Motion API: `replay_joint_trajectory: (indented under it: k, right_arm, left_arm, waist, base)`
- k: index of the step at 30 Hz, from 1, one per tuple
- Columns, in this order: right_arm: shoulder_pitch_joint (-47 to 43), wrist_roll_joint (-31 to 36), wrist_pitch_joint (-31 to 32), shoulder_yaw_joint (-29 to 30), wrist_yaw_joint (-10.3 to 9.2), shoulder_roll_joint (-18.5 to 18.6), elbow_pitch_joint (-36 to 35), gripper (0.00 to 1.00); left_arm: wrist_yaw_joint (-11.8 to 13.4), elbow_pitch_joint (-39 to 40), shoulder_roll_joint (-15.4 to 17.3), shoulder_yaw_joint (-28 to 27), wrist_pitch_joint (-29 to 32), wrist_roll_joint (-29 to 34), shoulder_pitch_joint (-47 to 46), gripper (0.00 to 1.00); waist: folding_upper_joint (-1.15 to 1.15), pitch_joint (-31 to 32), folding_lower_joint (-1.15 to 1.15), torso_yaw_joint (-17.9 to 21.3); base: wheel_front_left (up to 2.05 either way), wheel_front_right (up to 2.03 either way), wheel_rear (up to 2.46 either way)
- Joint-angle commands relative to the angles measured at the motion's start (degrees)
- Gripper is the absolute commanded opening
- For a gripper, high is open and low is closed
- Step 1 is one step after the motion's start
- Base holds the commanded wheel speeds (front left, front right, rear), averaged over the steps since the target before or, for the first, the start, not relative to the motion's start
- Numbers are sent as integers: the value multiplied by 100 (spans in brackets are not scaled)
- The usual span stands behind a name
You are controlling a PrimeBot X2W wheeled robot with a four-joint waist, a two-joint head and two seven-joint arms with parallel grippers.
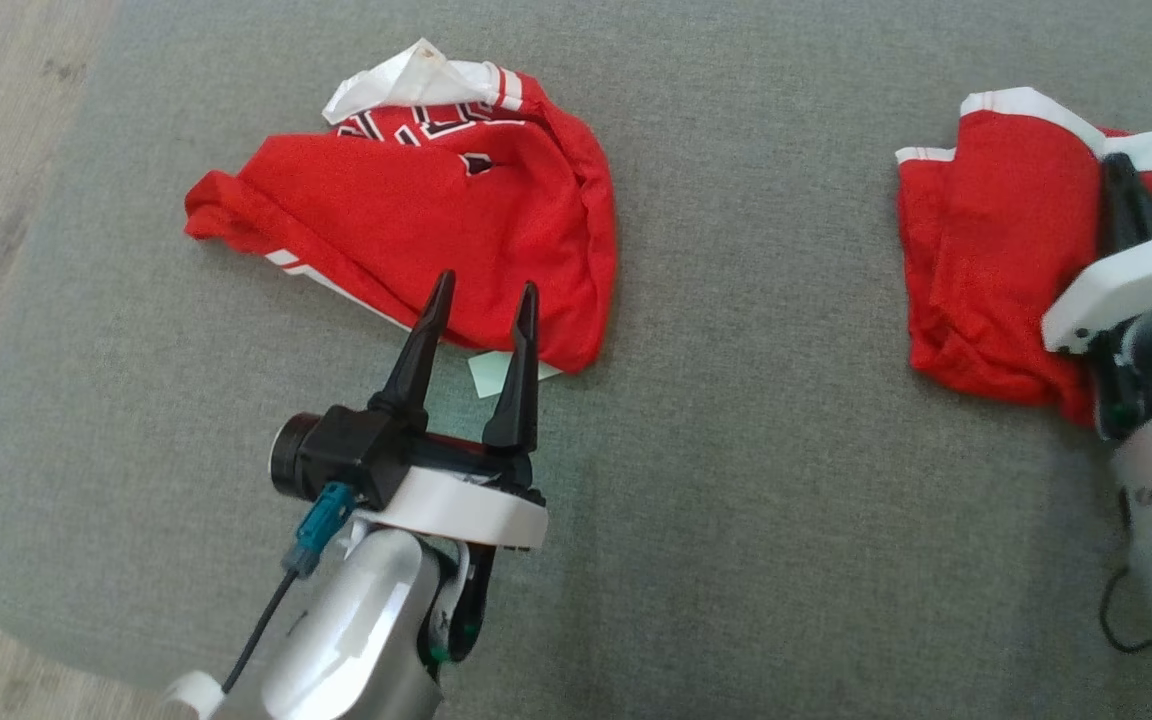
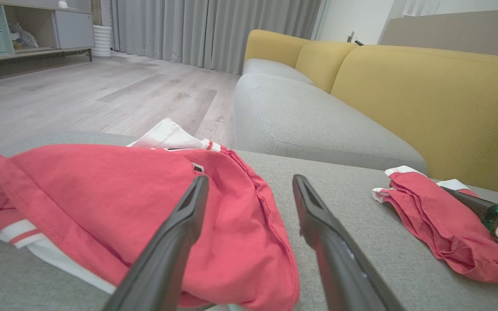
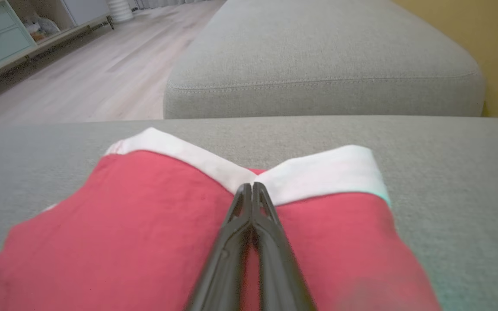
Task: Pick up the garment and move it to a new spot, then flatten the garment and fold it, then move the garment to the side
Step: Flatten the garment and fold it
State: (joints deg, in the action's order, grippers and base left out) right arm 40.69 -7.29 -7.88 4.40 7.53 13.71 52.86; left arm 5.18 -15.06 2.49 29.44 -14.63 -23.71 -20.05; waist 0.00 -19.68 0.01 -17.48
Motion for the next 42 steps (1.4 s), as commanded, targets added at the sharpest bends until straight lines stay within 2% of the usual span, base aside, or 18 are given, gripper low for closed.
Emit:
replay_joint_trajectory:
  k: [1, 6, 9, 11, 15, 19, 22, 26, 30, 33, 34, 35, 36, 42]
  right_arm:
    - [245, -158, -230, -359, -4, -92, -98, 0]
    - [315, -490, -401, -1239, -4, -246, -8, 0]
    - [299, -615, -292, -1555, -4, -251, 131, 0]
    - [270, -787, 27, -1968, -4, -211, 416, 0]
    - [250, -1062, 44, -2196, -4, -195, 509, 0]
    - [183, -1354, -281, -2442, -4, -139, 423, 0]
    - [89, -1568, -559, -2350, -4, -99, 285, 0]
    - [-177, -1561, -701, -1856, -4, -49, -13, 0]
    - [-825, -1277, -709, -1158, -4, -253, -830, 0]
    - [-1447, -987, -710, -610, -4, -538, -1385, 0]
    - [-1651, -853, -710, -493, -4, -636, -1555, 4]
    - [-1854, -702, -710, -413, -4, -722, -1723, 69]
    - [-2056, -566, -710, -349, -4, -801, -1875, 100]
    - [-2975, -178, -711, -224, -4, -1049, -2542, 100]
  left_arm:
    - [52, 187, 39, -167, -37, -32, -169, 100]
    - [50, 173, 39, -164, -37, -33, -137, 100]
    - [53, 175, 39, -150, -37, -48, -141, 100]
    - [54, 174, 39, -125, -37, -63, -147, 100]
    - [61, 146, 39, -121, -37, -68, -132, 100]
    - [60, 65, 39, -184, -37, -39, -51, 100]
    - [50, 26, 39, -255, -37, -18, 25, 100]
    - [27, -9, 39, -382, -37, 34, 174, 100]
    - [3, -48, 39, -556, -37, 69, 353, 100]
    - [-1, -58, 39, -727, -37, 114, 516, 100]
    - [-5, -58, 39, -783, -37, 126, 572, 100]
    - [-12, -61, 39, -839, -37, 139, 633, 100]
    - [-21, -64, 39, -894, -37, 152, 700, 100]
    - [-90, -99, 39, -1078, -37, 229, 1010, 100]
  waist:
    - [0, 27, -1, 24]
    - [0, 86, -1, 43]
    - [0, 98, -1, 39]
    - [0, 122, -1, 25]
    - [0, 189, -1, 29]
    - [0, 378, -1, 120]
    - [0, 607, -1, 240]
    - [0, 948, -1, 464]
    - [0, 1272, -1, 721]
    - [0, 1464, -1, 915]
    - [0, 1516, -1, 974]
    - [0, 1571, -1, 1032]
    - [0, 1627, -1, 1089]
    - [0, 1788, -1, 1319]
  base:
    - [0, 0, 0]
    - [0, 0, 0]
    - [0, 0, 0]
    - [0, 0, 0]
    - [0, 0, 0]
    - [0, 0, 0]
    - [0, 0, 0]
    - [0, 0, 0]
    - [0, 0, 0]
    - [0, 0, 0]
    - [0, 0, 0]
    - [0, 0, 0]
    - [0, 0, 0]
    - [0, 0, 0]
